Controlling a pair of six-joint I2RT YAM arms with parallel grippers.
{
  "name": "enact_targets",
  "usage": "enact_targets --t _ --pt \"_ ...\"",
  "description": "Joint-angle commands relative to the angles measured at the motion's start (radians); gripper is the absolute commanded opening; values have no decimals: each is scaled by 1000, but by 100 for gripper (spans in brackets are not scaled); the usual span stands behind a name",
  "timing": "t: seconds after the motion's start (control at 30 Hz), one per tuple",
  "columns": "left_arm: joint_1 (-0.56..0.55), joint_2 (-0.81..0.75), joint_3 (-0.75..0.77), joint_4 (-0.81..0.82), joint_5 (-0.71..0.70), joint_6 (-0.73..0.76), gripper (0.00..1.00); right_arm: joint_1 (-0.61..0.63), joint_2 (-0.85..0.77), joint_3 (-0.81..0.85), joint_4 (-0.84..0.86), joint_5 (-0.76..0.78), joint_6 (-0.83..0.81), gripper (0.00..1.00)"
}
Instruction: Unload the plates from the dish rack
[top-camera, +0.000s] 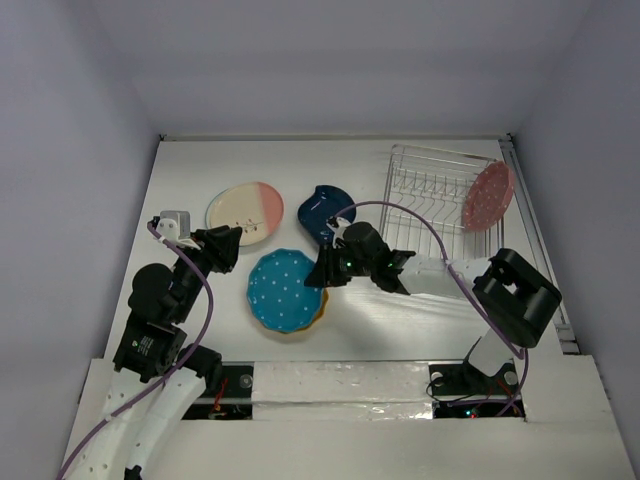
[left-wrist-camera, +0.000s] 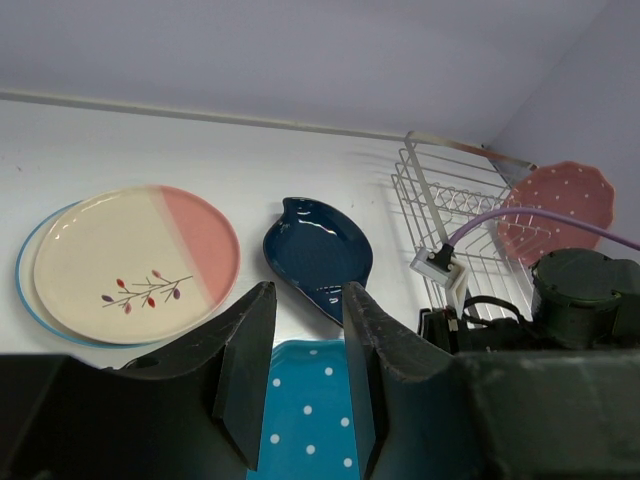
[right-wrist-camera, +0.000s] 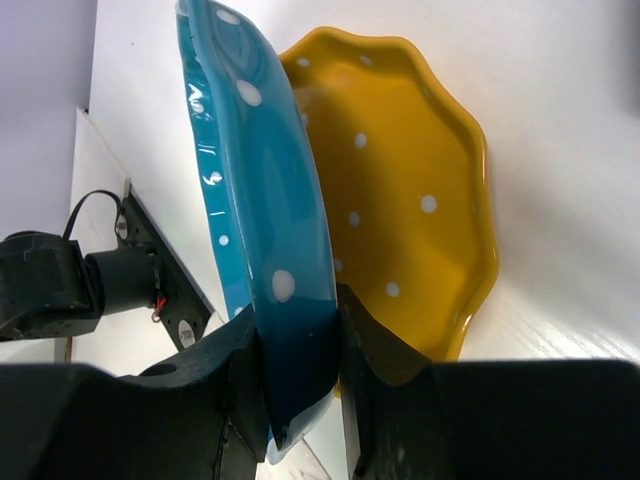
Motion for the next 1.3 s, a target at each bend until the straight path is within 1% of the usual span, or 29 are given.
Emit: enact_targets --t 0.0,0.07,0.4,0.47,0.53,0.57,0.63,0.67,0.87,0.97,1.0,1.03,1.1,1.13,1.17,1.2,1.23,1.27 --pt "7 -7 38 37 -1 0 30 6 -15 12 116 9 8 35" --pt "7 -7 38 37 -1 0 30 6 -15 13 94 15 -1 46" --pt "7 -7 38 36 0 0 30 6 -9 1 19 87 -33 49" --pt "7 -8 38 34 0 0 30 15 -19 4 -24 122 -49 58" --pt "7 -8 39 36 0 0 30 15 -32 3 -50 149 -64 60" --pt "7 -8 38 36 0 0 30 15 -35 1 -65 158 -66 64" --pt "7 -8 38 36 2 -1 30 25 -36 -2 -76 175 -72 65" --pt "7 -10 38 37 0 -1 30 25 -38 -6 -81 178 -72 68" --pt "7 -8 38 37 2 -1 30 34 -67 -10 -133 235 -81 70" --pt "7 -10 38 37 2 -1 30 34 -110 -6 -179 277 -92 70" --pt "7 -10 38 36 3 -1 30 34 -124 4 -197 316 -96 70" --pt "7 -10 38 36 3 -1 30 34 -162 10 -217 331 -106 70" --pt "7 -10 38 37 5 -3 30 34 -203 41 -292 430 -118 60" --pt "7 -10 38 37 5 -3 30 34 -255 52 -315 467 -125 52" --pt "7 -11 38 37 5 -3 30 34 -283 62 -362 507 -139 27" --pt "7 -11 38 37 5 -1 30 34 -341 82 -384 608 -155 7" --pt "7 -13 39 39 6 -1 30 34 -370 95 -407 674 -158 6" --pt "7 -14 38 37 8 -3 29 19 -397 108 -464 736 -159 0"
